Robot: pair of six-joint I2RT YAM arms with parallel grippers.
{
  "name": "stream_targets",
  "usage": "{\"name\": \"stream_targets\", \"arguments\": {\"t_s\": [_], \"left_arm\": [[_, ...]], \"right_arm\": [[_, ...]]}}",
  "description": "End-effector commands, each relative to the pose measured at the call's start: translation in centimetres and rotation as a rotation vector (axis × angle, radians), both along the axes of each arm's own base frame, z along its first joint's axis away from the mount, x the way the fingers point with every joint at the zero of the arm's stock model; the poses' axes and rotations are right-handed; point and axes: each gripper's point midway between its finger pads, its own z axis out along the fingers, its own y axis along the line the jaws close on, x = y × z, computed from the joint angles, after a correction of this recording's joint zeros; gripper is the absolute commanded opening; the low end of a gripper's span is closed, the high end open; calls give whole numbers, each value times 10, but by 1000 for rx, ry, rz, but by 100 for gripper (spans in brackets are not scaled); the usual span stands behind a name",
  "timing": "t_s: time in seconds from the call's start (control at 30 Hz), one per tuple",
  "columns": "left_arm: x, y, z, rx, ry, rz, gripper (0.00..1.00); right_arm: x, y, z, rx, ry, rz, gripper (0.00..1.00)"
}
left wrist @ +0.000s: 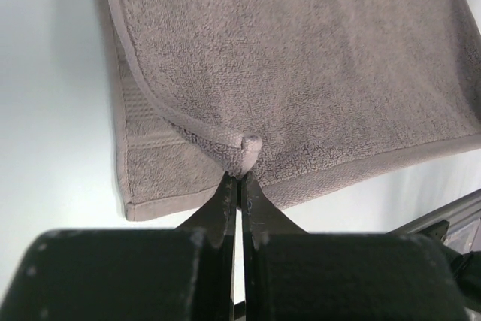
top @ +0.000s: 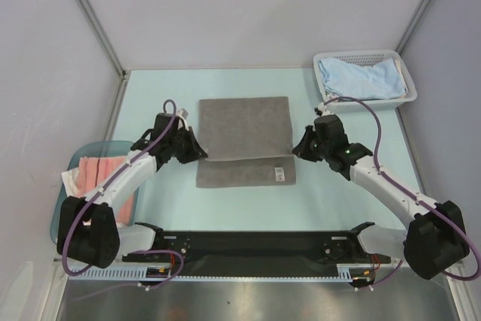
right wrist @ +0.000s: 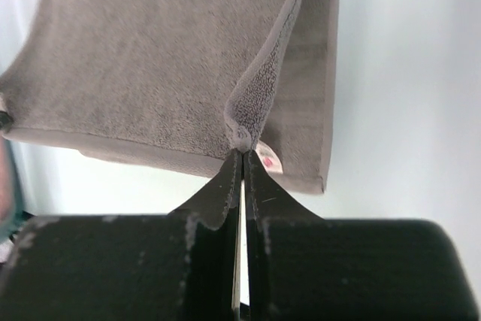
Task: Fold and stack the towels
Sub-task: Fold the towel
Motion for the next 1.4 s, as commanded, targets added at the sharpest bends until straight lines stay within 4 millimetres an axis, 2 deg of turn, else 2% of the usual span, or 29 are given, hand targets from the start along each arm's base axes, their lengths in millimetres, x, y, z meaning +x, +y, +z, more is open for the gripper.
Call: {"name": "stream_targets", "arguments": {"t_s": [0.0,0.4,0.7,0.83,0.97,1.0,1.03,1.1,1.13,1.2,1.37], "left_arm": [[-7,-6,-11,-30,12,-18,0],[-33,-22,-54,-35,118,-60,0],[-44,-22,-70,-23,161,-60,2],[-46,-19,-70,-7,163,-57,5],[-50,-16,-70,5,162,-60,12],[-52,-14,-71,12,165,-60,15],[-53,-13,-72,16,166,-61,23],[-55,-11,-70,19,158,-65,29],[-57,-11,-69,22,160,-66,34],[-58,-9,-65,26,143,-65,38],[-59,-2,-61,53,131,-41,42]], "right_arm": [[-6,-2,-9,6,7,-17,0],[-30,2,-64,-6,111,-1,0],[-44,-1,-85,-12,158,-5,0],[-51,-6,-88,-20,164,-12,6],[-60,-13,-91,-36,172,-19,18],[-62,-15,-90,-38,169,-22,23],[-62,-17,-89,-40,166,-28,27],[-64,-20,-86,-45,162,-30,34],[-64,-20,-85,-45,158,-30,36],[-60,-25,-81,-66,133,-50,39],[-52,-30,-79,-106,120,-57,40]]}}
